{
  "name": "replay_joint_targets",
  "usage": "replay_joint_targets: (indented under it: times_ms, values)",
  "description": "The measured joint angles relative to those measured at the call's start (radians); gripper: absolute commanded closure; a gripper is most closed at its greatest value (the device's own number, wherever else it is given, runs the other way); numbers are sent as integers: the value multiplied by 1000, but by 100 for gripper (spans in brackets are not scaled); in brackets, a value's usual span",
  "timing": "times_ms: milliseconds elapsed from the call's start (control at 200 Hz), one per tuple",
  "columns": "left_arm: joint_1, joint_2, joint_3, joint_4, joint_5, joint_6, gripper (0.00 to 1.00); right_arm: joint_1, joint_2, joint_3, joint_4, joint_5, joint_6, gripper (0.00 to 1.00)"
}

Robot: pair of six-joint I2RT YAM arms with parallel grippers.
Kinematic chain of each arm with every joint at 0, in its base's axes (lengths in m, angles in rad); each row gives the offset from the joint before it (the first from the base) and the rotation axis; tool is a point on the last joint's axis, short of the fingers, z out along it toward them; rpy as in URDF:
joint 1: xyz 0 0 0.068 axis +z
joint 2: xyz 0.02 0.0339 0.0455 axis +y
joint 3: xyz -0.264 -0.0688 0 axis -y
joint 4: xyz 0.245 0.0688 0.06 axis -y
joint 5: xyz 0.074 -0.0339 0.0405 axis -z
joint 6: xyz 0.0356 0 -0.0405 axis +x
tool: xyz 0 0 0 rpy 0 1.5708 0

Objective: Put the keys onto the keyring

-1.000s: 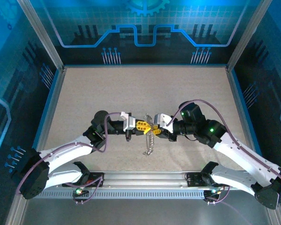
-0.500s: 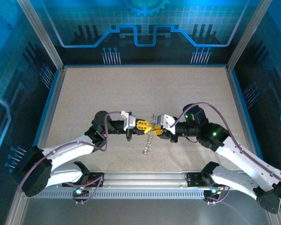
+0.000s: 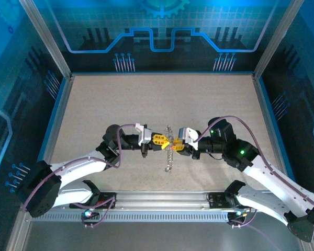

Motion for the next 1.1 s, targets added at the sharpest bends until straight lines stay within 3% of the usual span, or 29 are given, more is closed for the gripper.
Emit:
replay_joint_targets:
  times_ms: [740,925,1101]
  values:
    - [5,37,-9,81,0,-26,100,0,32,-13,61,-16,39,78]
    - [5,52,-10,90,4,-26,100,0,37,-15,80,-19,54,82]
    - [7,54,-14,96,8,-26,100,-7,49,-15,90,-23,65,94]
